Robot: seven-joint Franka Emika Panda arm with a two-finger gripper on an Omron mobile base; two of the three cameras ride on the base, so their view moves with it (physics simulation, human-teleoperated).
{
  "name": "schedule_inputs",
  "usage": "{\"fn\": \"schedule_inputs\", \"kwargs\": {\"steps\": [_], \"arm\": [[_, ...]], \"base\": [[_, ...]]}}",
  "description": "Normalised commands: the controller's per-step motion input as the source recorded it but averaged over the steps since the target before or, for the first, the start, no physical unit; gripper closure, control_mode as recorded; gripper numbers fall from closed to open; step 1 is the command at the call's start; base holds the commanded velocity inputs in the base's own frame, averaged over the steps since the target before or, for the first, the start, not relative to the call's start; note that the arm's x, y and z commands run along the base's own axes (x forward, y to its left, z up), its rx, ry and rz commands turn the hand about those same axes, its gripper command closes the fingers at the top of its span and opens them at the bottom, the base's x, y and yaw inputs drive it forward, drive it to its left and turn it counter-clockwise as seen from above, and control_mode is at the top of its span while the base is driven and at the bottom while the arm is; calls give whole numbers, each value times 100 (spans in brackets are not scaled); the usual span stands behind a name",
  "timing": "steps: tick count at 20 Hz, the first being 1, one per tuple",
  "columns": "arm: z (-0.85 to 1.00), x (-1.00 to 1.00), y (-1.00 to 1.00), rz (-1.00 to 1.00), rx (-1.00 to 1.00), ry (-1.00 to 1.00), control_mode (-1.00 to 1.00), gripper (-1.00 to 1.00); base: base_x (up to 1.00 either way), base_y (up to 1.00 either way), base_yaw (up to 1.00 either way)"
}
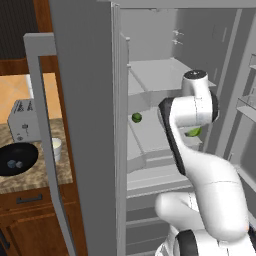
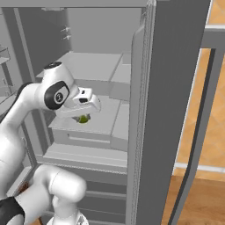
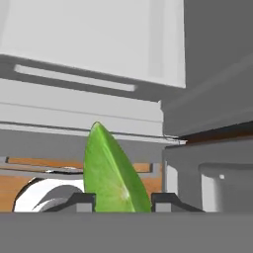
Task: Grab a lemon wedge from the fridge and one ice cube from the ice bowl, and put them in the glass of lemonade.
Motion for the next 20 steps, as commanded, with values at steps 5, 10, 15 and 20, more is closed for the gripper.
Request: {"fn": "schedule_inputs", "kwargs": {"steps": [5, 10, 15, 20], "arm": [[9, -72, -13, 0, 4, -25, -100, 100], [3, -46, -4, 0, 1, -24, -100, 100], [5, -52, -5, 0, 4, -20, -100, 100], [0, -6, 0, 0, 0, 0, 100, 100]], "base": [[0, 0, 0], [0, 0, 0], [0, 0, 0], [-36, -1, 0]]}}
